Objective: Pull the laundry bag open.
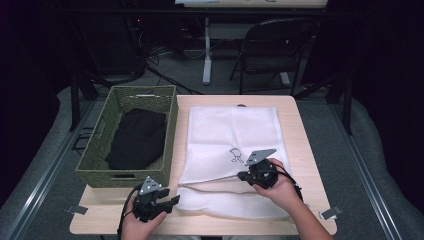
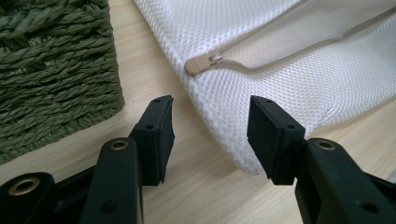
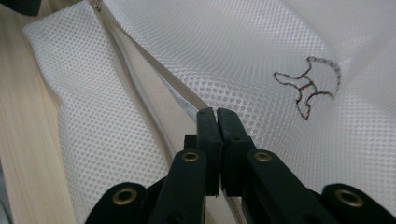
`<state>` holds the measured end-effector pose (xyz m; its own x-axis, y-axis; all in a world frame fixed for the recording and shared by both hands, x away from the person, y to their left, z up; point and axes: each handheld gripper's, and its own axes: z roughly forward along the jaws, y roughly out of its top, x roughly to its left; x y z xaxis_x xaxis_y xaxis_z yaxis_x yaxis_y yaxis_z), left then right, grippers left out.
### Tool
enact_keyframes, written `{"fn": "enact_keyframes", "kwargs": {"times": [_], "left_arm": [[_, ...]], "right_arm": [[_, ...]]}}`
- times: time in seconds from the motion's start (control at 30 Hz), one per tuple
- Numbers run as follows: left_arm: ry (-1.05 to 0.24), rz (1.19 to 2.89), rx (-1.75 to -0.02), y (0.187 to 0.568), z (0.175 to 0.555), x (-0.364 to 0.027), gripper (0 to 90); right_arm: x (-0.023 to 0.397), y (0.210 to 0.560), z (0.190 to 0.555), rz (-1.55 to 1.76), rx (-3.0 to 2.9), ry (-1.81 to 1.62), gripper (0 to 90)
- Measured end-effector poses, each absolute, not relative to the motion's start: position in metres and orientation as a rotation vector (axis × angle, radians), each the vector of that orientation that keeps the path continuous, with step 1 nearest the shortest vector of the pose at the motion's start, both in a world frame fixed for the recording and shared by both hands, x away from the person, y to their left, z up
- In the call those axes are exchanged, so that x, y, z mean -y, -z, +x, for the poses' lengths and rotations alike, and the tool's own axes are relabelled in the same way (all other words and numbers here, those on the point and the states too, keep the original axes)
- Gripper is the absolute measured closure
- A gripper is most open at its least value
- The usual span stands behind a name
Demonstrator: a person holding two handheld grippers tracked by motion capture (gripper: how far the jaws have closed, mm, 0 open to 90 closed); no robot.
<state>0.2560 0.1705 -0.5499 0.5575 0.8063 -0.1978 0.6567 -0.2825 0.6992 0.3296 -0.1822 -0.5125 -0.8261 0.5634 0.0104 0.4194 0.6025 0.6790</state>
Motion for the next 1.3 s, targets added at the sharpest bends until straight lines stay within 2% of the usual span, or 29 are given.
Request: {"fn": "enact_keyframes", "kwargs": {"times": [0.53, 1.3], "left_arm": [[-0.225, 2.018, -1.161, 0.552, 0.258, -0.171, 49.9], [-0.232, 2.012, -1.143, 0.552, 0.258, -0.170, 46.3]], "right_arm": [[0.183, 0.468, 0.344, 0.775, -2.574, -1.089, 88.9], [0.183, 0.442, 0.356, 0.826, -2.566, -1.146, 88.9]]}}
